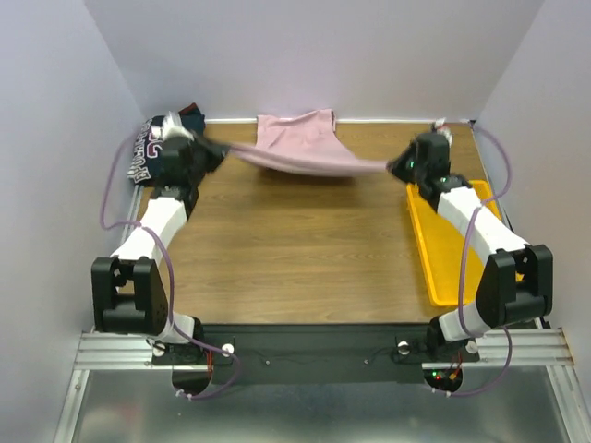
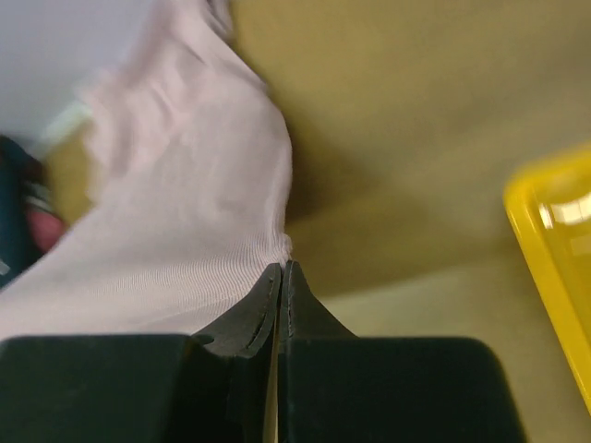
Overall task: Fold and stack the tank tops
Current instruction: Flatten the tank top out
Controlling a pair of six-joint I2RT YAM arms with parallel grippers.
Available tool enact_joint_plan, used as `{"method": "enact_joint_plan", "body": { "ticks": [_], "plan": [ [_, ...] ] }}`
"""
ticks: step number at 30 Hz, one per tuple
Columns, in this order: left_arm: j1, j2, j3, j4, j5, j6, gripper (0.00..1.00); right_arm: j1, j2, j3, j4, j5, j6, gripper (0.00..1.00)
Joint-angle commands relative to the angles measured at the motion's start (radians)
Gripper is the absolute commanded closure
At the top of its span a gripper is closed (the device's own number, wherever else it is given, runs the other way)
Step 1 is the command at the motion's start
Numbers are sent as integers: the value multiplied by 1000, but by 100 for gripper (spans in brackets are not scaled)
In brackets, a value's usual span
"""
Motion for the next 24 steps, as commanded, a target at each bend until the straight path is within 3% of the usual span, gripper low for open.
{"method": "enact_joint_plan", "body": {
  "ticks": [1,3,10,16,24],
  "plan": [
    [-22,-94,-261,-20,-66,-82,100,-3,-38,-242,-21,-93,86,100],
    [-27,-163,-409,-17,-63,-104,100,-3,-49,-364,-30,-184,114,100],
    [-36,-308,-630,-143,-15,-92,100,-3,-153,-599,-70,-270,184,99],
    [-60,-371,-733,-244,1,-96,100,-4,-233,-696,-114,-329,226,100],
    [-102,-378,-781,-342,-5,-59,100,-4,-347,-718,-253,-264,217,99]
  ]
}}
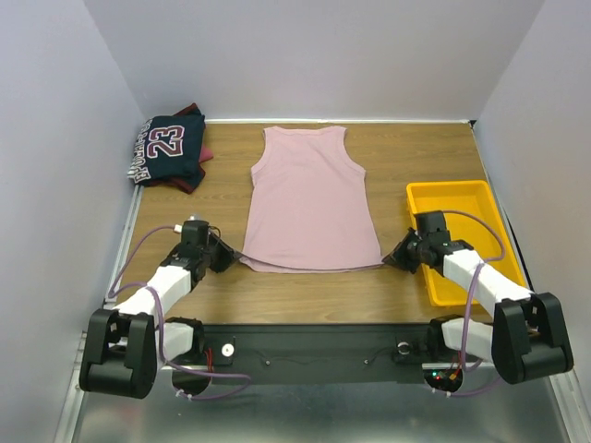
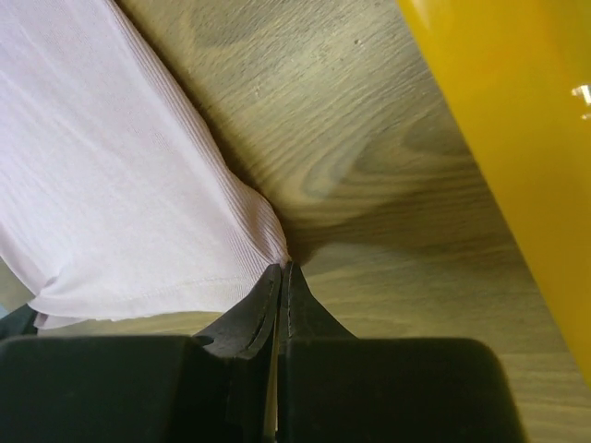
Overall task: Fold and stack the tank tops
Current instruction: Flatten the tank top out
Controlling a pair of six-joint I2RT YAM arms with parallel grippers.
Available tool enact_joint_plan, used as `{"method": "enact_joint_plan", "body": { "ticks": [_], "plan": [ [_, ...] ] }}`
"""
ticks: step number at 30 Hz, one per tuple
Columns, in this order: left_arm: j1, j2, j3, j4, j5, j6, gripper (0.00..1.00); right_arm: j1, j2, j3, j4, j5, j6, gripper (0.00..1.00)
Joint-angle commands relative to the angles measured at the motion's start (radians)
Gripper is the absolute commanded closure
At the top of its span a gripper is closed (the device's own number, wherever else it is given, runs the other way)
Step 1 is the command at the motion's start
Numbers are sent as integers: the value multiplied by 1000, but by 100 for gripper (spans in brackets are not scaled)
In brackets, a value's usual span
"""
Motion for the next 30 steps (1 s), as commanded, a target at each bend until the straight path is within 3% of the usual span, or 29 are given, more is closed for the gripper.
{"method": "enact_joint_plan", "body": {
  "ticks": [1,4,7,8,10,11,14,17,19,23,30],
  "plan": [
    [-32,-24,-20,-75,-1,26,100,-4,-43,19,-81,36,-1,99],
    [-43,-29,-29,-100,3,29,98,-4,-56,13,-110,39,6,99],
    [-52,-44,-37,-106,11,27,83,-4,-91,10,-128,37,12,89],
    [-60,-49,-34,-121,11,33,73,-4,-99,13,-142,39,12,75],
    [-63,-53,-13,-143,17,47,64,-4,-115,27,-165,41,6,63],
    [-66,-69,0,-182,11,58,55,-4,-135,44,-188,48,0,50],
    [-72,-104,44,-225,35,75,47,-4,-175,82,-225,68,-31,37],
    [-70,-158,127,-278,-26,107,45,2,-182,147,-242,56,-71,36],
    [-66,-149,204,-267,-64,150,44,80,-156,202,-222,57,-61,36],
    [-61,58,381,-192,-106,234,43,382,-33,346,-186,302,-7,36],
    [-21,463,699,-107,-192,351,44,624,301,631,-78,336,-76,41]
  ]
}}
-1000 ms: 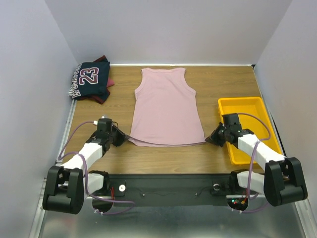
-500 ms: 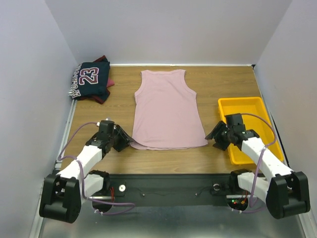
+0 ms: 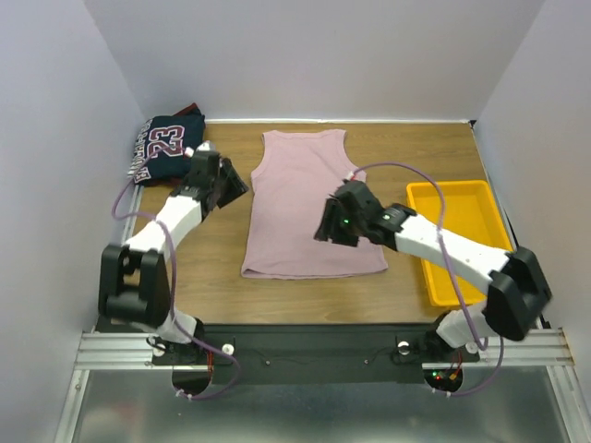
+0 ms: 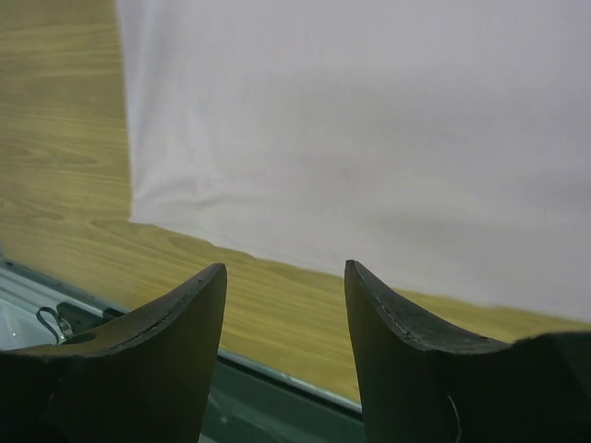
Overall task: Fold and stack the tank tops
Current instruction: Flatten the tank top out, then fold the tank top
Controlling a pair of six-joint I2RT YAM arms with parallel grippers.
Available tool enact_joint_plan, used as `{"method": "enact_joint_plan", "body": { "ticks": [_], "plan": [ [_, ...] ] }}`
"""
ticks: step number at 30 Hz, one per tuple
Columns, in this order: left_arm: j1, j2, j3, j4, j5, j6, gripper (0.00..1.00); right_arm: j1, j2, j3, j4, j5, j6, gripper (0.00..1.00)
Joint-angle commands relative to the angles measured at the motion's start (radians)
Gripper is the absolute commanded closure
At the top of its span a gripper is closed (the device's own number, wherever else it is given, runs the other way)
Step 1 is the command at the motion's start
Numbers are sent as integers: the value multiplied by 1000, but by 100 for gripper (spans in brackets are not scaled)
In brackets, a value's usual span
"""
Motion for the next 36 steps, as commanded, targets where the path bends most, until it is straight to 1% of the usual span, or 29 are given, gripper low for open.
{"method": "enact_joint_plan", "body": {
  "ticks": [1,2,3,4,5,6,7,8,9,12,14,22,23,27,30,36],
  "plan": [
    [50,191,170,40,-7,82,46,111,178,202,82,87,-56,42],
    [67,282,198,39,4,76,49,133,218,236,85,100,-61,46],
    [69,321,251,37,3,71,50,162,246,265,88,104,-65,46],
    [69,357,275,43,8,80,50,176,272,296,88,107,-70,46],
    [69,424,298,49,29,85,50,190,322,336,95,108,-79,46],
    [69,456,348,39,47,93,50,212,344,356,98,113,-85,46],
    [69,483,367,39,47,100,50,222,370,373,100,111,-85,46],
    [69,521,388,58,90,108,50,248,407,405,104,116,-90,46],
    [69,532,388,62,98,110,50,248,430,420,108,122,-93,46],
    [69,540,398,95,103,123,48,326,511,494,108,169,-122,46],
    [70,540,401,95,106,129,46,354,553,531,103,188,-142,47],
    [103,541,428,76,124,128,47,476,744,701,55,306,-205,52],
    [110,537,430,72,124,129,47,483,763,739,39,349,-211,52],
    [120,524,448,63,130,134,47,510,833,810,3,407,-226,52],
    [121,521,456,57,133,139,47,516,867,828,-14,436,-225,52],
    [123,529,465,56,149,133,47,521,893,833,-46,464,-200,57]
  ]
}}
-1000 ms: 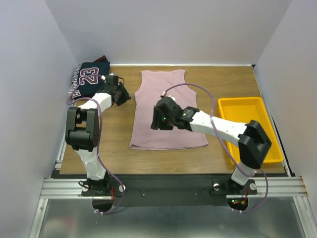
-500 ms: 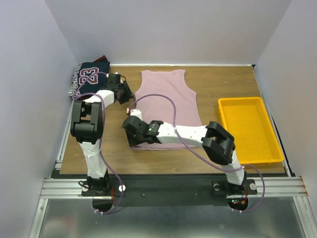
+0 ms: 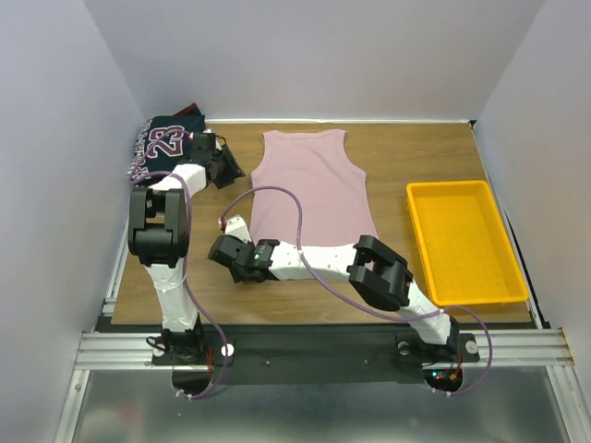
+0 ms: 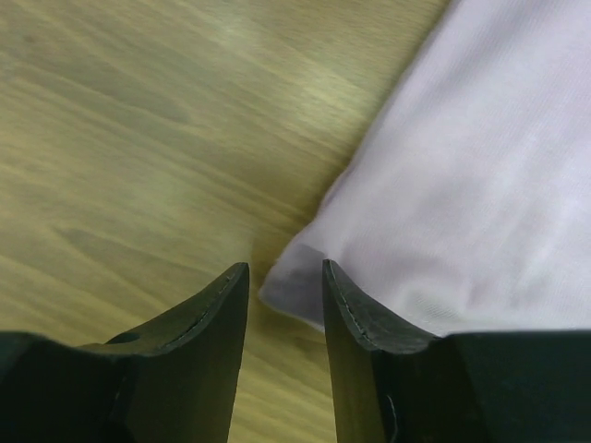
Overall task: Fold and stack the tank tops
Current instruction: Fold the tank top
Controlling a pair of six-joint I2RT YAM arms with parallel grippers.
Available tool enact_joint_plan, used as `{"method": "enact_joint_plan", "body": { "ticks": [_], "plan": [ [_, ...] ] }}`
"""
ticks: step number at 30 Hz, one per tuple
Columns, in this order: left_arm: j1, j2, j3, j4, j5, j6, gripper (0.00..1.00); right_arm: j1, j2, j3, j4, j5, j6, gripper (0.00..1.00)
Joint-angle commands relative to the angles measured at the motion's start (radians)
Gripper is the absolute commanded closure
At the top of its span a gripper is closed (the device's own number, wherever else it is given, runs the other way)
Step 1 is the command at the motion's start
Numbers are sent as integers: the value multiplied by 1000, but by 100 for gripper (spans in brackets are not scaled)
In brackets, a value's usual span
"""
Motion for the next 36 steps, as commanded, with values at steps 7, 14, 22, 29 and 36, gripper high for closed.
{"method": "enact_joint_plan", "body": {
  "ticks": [7,14,22,29,36],
  "plan": [
    [1,-37,51,4,36,11,47,9,32,42,-31,56,21,70],
    [-2,-57,5,46,68,-34,48,11,-41,-77,-31,39,67,96],
    [-28,-112,-136,150,68,-109,48,11,-266,-343,72,-46,99,100],
    [-49,-145,-226,212,76,-138,48,9,-348,-424,83,-72,127,100],
    [-55,-148,-257,236,65,-139,48,9,-351,-429,81,-86,139,99]
  ]
}}
